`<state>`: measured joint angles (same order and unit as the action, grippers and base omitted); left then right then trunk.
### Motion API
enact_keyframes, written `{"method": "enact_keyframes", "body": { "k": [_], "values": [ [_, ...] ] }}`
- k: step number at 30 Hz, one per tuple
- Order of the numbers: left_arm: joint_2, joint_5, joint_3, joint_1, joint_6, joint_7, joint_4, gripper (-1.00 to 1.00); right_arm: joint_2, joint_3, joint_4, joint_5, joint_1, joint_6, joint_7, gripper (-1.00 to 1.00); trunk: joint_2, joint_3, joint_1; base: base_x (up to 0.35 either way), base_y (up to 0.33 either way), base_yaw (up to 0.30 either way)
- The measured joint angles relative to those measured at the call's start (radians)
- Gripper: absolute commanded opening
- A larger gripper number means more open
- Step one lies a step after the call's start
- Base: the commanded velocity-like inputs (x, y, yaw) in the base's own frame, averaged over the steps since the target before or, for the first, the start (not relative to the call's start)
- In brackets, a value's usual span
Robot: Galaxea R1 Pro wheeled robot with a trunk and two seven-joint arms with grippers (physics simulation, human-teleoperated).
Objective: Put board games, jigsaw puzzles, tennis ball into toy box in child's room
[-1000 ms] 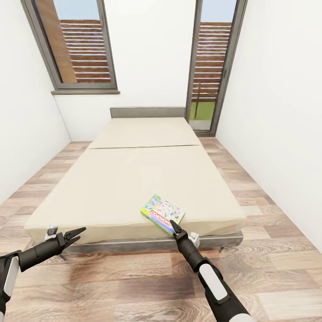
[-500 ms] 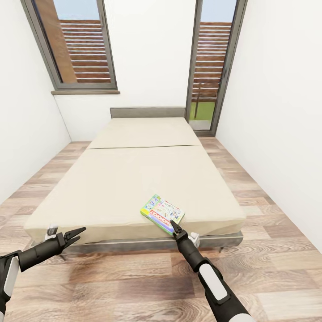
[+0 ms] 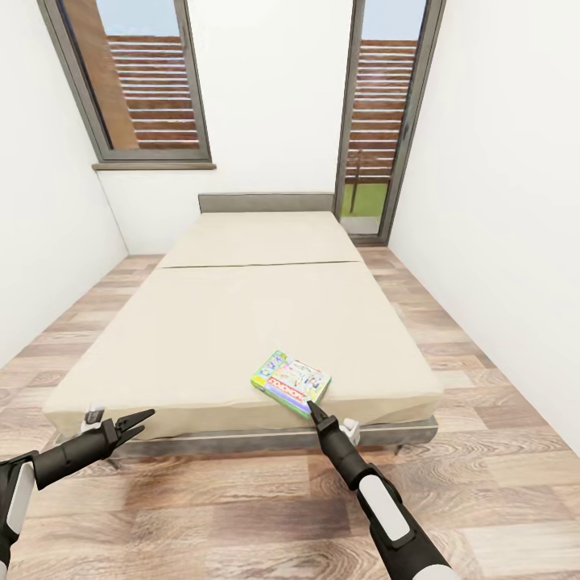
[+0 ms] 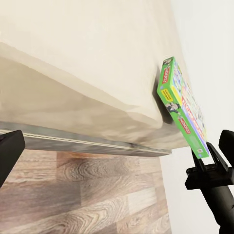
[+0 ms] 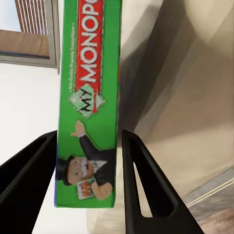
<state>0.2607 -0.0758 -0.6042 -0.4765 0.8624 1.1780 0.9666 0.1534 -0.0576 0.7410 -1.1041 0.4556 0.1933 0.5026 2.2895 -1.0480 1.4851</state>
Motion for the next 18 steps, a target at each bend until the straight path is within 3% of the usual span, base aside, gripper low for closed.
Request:
{"method": "enact_keyframes", "body": {
  "k": [14, 18],
  "values": [
    [0.001, -0.003, -0.001, 0.0, 0.004, 0.0, 0.0, 1.0, 0.0, -0.001, 0.0, -0.001, 0.0, 0.0, 0.003, -1.0, 0.0, 0.0, 0.0, 0.0, 0.0, 0.0],
    [0.001, -0.003, 0.0, 0.0, 0.005, 0.0, 0.0, 1.0, 0.0, -0.002, 0.0, -0.001, 0.0, 0.0, 0.013, -1.0, -0.028, 0.012, -0.015, 0.0, 0.0, 0.0]
  ]
}}
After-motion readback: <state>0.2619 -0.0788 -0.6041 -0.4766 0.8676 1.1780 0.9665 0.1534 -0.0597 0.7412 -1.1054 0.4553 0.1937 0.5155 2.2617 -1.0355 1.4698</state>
